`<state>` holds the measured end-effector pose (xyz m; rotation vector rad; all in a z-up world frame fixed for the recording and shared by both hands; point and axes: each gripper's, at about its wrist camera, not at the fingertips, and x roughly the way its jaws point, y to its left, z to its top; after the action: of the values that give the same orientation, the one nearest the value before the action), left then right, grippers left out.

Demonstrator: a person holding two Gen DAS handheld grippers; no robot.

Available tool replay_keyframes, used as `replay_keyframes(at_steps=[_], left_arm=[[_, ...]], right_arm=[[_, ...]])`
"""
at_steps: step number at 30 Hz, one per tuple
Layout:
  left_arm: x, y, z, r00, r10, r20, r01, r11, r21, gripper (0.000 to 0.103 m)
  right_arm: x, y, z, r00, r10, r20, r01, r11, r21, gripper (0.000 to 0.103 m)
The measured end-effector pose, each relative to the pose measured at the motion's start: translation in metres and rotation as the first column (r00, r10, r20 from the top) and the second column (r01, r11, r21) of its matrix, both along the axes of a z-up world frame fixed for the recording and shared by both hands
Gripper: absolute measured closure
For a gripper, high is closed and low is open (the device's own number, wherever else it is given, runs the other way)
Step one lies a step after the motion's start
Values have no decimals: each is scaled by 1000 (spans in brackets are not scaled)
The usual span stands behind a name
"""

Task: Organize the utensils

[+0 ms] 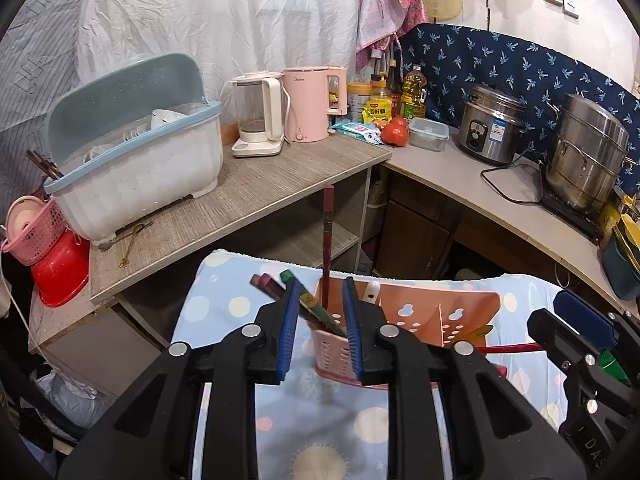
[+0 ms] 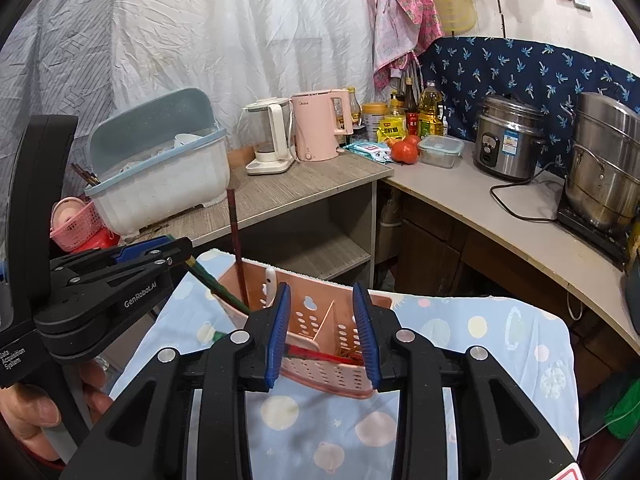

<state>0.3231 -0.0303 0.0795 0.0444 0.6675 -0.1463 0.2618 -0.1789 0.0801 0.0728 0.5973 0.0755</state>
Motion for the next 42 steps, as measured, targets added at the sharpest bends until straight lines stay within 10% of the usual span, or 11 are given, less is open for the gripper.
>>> replay_keyframes(at_steps=[15,42], left_arm=[[-72,12,12,999,18,45,-19,1000,8,62],[-192,11,-61,997,65,-37,-63,997,49,14]], right_arm=[[-64,11,9,1000,4,10,-4,1000,3,57],[-174,4,-62,988,-128,-86,126,992,-27,19]])
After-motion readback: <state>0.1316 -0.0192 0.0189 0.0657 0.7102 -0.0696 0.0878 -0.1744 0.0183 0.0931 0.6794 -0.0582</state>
